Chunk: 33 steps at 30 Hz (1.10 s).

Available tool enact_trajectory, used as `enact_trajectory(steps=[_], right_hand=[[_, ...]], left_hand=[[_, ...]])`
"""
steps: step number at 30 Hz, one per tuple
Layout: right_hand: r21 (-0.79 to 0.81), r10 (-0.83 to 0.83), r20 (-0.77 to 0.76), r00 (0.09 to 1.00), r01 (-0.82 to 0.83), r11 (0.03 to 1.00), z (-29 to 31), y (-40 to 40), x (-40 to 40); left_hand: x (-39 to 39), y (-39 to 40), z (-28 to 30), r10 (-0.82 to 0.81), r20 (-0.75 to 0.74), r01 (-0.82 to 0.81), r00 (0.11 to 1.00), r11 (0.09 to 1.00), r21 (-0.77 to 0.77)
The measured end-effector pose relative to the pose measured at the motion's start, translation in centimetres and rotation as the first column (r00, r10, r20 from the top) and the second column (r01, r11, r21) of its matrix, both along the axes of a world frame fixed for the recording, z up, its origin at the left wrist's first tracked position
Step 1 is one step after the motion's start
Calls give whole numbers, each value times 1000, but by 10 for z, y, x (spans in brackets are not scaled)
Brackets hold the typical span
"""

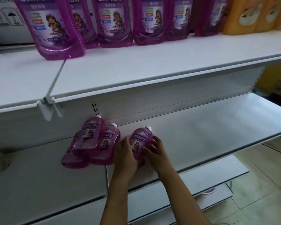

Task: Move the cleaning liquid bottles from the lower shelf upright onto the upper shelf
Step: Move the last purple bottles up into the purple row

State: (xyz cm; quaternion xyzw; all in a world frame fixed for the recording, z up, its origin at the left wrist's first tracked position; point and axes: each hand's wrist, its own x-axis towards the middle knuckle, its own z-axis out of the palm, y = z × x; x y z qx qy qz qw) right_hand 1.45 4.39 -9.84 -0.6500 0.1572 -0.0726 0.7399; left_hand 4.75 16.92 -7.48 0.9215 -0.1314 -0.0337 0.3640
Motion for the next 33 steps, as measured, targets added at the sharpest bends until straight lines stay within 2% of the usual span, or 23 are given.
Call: enact_trajectory(steps=[6,9,14,17,20,24,27,30,33], right_hand=[[171,-178,16,984,172,970,6,20,-23],[173,-230,-27,973,231,957,12,32,-32],[243,-206,27,978,193,951,31,50,-49],[261,-173,82,982,146,954,46,60,-64],[196,-102,185,977,65,978,65,65,-84],[11,53,308,950,-59,998,99,63,-114],[-104,154,409,899,-122,987,126,61,-129],[-208,254,528,811,-166,964,154,59,-140],[-313,311,589,746,-144,939,183,55,-147]], left_hand=[[-20,18,-8,-32,-132,10,991,986,-164],[-39,24,-7,-28,-71,20,997,993,-120],[-65,50,27,-164,202,184,966,979,-88],[-82,77,43,-184,127,210,975,949,-233],[-99,104,54,-196,-39,140,980,817,-560],[-123,115,66,-312,-134,136,940,706,-695],[-138,112,82,-308,-19,200,951,662,-722],[-150,111,108,-275,105,262,956,632,-729],[-157,109,136,-275,202,328,940,569,-754]])
